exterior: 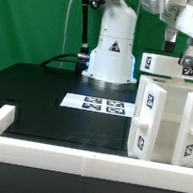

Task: Assemble cabinet

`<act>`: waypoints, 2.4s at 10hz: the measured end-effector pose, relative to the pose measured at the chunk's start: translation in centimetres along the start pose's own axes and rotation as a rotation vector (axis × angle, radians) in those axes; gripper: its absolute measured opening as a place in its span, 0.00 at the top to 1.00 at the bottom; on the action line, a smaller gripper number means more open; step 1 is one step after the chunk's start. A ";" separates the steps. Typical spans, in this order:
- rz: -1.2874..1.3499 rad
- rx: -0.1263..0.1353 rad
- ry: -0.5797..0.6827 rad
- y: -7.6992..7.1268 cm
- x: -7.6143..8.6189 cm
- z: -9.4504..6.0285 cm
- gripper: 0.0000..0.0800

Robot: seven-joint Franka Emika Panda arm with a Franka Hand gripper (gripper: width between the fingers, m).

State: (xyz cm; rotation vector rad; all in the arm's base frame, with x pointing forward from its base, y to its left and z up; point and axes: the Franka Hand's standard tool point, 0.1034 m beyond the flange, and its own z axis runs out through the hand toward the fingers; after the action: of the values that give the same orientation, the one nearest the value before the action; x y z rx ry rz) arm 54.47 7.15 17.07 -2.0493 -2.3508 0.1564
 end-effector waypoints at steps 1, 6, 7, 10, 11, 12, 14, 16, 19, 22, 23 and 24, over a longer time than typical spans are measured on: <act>0.001 0.014 -0.001 -0.1 0.0 0.9 0.00; 0.005 0.024 -0.003 -0.2 -0.1 1.5 0.28; 0.009 0.024 -0.004 -0.2 -0.2 1.5 0.28; 0.043 0.032 -0.013 -0.2 -1.2 1.3 0.28; 0.170 0.032 -0.015 -0.2 -1.2 1.3 0.28; 0.263 0.031 -0.017 -0.2 -1.2 1.4 0.28; 0.442 0.030 -0.020 -0.2 -1.2 1.4 0.28; 0.594 0.029 -0.022 -0.3 -1.2 1.4 0.28; 0.897 0.037 -0.022 -0.7 -1.1 1.9 0.28; 1.190 0.048 -0.014 -0.7 -0.8 1.8 0.28; 1.268 0.046 -0.016 -0.7 -0.8 1.8 0.28; 1.302 0.046 -0.016 -0.7 -0.8 1.8 0.28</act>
Offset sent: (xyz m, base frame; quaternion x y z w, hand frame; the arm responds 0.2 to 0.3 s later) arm 0.0045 0.0031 -0.0070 0.0045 0.0003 0.0019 1.0000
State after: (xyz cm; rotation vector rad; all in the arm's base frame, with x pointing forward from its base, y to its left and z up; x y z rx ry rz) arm 53.79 6.13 15.39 -3.0991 -0.6334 0.2117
